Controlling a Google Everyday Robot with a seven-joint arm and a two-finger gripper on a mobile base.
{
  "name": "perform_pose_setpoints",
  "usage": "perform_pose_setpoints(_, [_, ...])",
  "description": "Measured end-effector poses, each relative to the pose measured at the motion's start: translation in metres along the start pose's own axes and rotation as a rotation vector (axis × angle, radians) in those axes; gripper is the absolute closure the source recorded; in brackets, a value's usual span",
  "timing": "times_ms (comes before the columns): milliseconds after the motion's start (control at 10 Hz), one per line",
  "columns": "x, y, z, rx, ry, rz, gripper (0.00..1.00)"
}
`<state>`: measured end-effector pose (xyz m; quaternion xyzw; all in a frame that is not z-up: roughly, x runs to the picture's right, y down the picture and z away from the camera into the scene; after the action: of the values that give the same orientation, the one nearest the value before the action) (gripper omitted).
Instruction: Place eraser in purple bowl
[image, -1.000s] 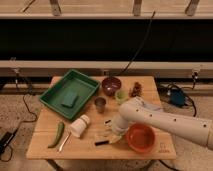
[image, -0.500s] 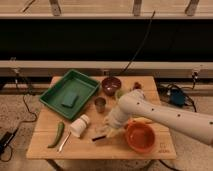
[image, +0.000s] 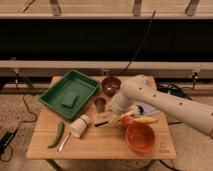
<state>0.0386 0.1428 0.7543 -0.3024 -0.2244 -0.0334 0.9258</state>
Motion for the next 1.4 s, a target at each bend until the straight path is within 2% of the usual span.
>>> perform_pose_setpoints(300, [0.048, 0.002, -0.026, 0.02, 0.027, 0.061, 1.0])
perform_pose_setpoints(500, [0.064, 0.004, -0.037, 0.031, 0.02, 0.073, 1.0])
perform_pose_setpoints(1100, [0.061, 0.004, -0.038, 0.024, 0.03, 0.065, 1.0])
perform_pose_setpoints(1400, [0.068, -0.024, -0.055, 0.044, 0.04, 0.085, 1.0])
